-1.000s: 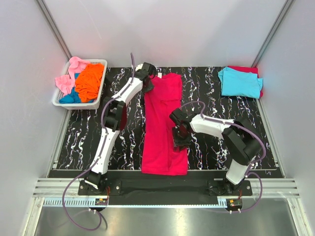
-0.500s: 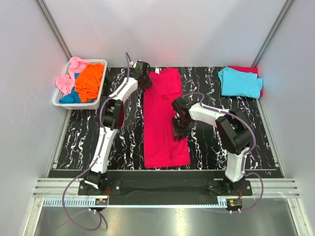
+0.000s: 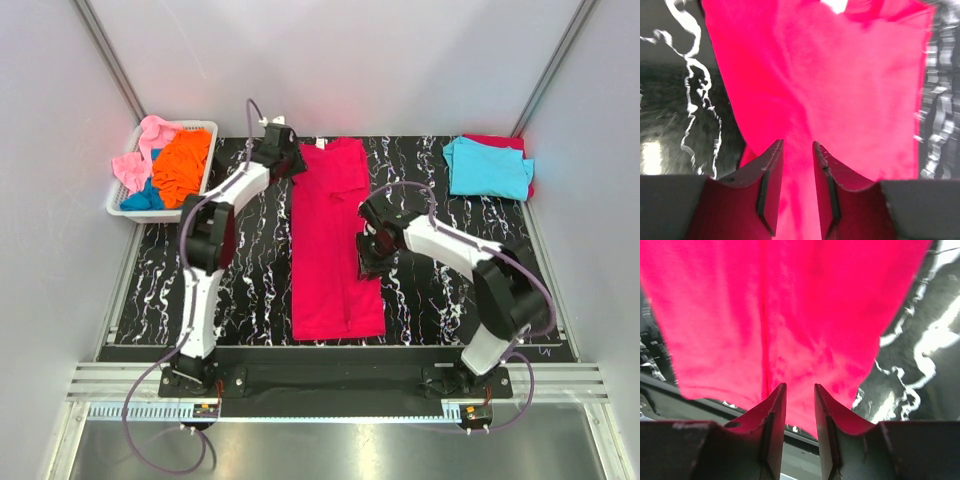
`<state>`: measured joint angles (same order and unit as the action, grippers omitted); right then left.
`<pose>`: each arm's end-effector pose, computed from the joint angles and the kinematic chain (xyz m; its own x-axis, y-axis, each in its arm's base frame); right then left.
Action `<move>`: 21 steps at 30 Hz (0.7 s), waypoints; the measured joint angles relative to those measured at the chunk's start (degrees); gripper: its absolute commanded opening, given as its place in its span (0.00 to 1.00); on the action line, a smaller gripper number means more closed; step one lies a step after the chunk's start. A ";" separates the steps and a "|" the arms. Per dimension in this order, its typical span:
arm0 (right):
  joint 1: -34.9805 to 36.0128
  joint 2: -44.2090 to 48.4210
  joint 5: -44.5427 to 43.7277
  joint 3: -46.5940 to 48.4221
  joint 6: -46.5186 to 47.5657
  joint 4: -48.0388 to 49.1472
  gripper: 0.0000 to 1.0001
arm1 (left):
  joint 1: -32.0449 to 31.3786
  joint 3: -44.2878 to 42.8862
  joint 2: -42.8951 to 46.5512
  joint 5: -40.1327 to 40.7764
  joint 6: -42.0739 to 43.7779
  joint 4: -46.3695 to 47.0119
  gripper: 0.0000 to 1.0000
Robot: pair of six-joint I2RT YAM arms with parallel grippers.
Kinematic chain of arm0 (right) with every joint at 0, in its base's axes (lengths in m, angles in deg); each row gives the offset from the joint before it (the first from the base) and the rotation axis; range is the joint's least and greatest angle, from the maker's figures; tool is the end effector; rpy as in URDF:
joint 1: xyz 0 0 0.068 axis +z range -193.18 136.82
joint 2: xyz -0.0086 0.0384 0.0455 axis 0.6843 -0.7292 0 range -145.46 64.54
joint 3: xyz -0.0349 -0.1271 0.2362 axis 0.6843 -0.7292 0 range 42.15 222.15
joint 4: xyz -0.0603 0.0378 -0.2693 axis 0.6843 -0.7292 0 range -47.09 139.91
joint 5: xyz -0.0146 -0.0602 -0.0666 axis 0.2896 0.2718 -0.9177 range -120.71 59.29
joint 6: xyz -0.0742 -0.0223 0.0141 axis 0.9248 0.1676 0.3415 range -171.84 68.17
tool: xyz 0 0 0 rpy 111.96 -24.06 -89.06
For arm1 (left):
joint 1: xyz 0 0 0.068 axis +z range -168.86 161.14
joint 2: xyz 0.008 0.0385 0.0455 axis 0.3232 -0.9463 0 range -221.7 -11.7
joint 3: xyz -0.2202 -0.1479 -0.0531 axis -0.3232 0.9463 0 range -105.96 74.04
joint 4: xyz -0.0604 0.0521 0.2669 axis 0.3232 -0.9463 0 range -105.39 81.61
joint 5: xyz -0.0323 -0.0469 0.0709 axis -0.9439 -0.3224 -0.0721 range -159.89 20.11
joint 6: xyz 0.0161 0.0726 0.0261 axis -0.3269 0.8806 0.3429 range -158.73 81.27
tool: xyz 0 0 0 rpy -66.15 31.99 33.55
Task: Fold and stack the t-shirts
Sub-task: Fold the tshirt
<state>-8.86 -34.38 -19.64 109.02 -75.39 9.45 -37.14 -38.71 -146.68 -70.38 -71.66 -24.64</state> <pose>0.2881 0.2124 0.1493 -0.9623 -0.1820 -0.2023 -0.2361 0.9281 0.2880 0.5525 -0.1832 0.1665 -0.6698 -0.3511 -0.6542 -0.0525 0.9013 -0.4300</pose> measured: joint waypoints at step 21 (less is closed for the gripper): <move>-1.68 29.31 -11.52 -27.08 -13.44 13.46 0.70 | -2.34 76.76 69.11 -6.51 -17.62 4.44 0.40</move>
<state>-10.54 -5.07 -31.15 81.94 -88.83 22.91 -39.48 38.05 -77.57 -76.89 -89.28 -20.21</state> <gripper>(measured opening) 0.700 0.397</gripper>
